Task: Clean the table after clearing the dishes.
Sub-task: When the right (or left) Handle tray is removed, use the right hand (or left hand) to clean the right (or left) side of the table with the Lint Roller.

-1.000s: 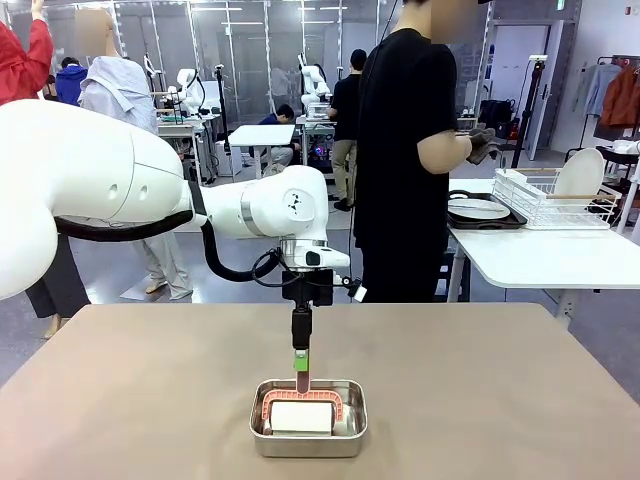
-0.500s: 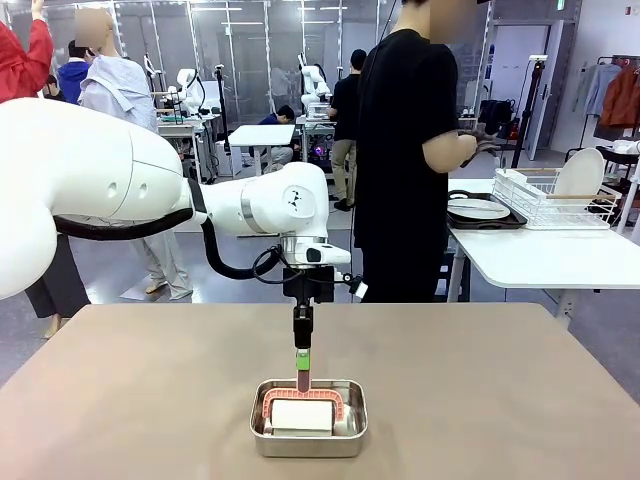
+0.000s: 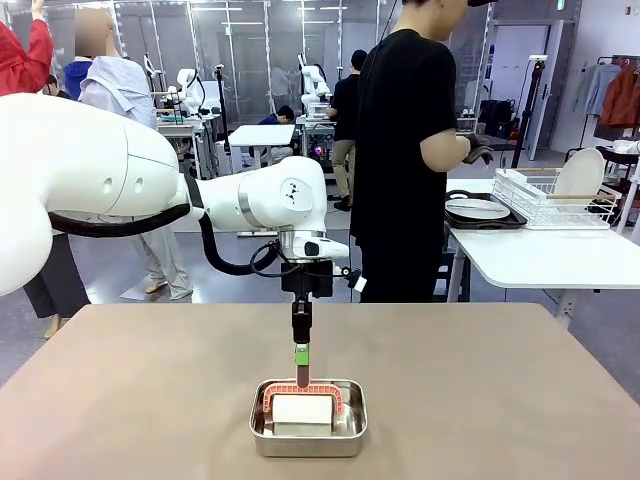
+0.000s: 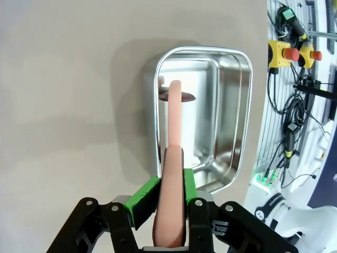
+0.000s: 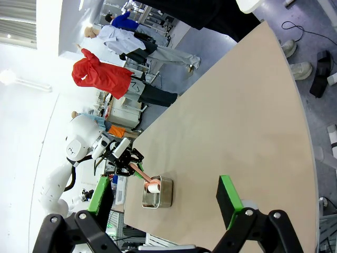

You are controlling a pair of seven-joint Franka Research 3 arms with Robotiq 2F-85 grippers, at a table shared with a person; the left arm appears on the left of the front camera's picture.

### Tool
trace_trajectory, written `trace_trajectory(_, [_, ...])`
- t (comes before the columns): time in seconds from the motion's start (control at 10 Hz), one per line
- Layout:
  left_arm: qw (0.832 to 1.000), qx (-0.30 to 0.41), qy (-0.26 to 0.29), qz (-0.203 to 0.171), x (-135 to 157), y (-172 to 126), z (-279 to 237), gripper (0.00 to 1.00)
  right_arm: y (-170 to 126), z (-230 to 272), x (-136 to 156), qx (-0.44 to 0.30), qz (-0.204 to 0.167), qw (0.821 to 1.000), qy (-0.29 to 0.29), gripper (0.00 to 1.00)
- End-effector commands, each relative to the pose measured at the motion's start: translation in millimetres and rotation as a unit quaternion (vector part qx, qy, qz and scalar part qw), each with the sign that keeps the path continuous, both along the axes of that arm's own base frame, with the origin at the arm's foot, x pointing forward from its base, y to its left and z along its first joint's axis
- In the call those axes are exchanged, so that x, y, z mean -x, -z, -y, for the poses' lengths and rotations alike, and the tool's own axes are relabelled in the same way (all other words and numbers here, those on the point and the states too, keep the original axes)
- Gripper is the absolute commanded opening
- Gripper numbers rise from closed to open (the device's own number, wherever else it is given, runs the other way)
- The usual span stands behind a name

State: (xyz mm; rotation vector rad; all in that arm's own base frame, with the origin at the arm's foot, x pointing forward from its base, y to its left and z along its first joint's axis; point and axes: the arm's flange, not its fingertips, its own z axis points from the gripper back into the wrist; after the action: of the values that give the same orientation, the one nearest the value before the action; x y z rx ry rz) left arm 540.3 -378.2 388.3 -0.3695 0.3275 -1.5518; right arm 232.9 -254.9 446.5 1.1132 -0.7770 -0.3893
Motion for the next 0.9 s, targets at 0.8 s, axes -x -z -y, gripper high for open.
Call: trace_trajectory(0.8, [0.776,-0.072,-0.625,0.051,38.1,-102.1,-209.6,0.18,-1.7,0.2,-0.9,-0.001,0.006,1.0,0.004,1.0])
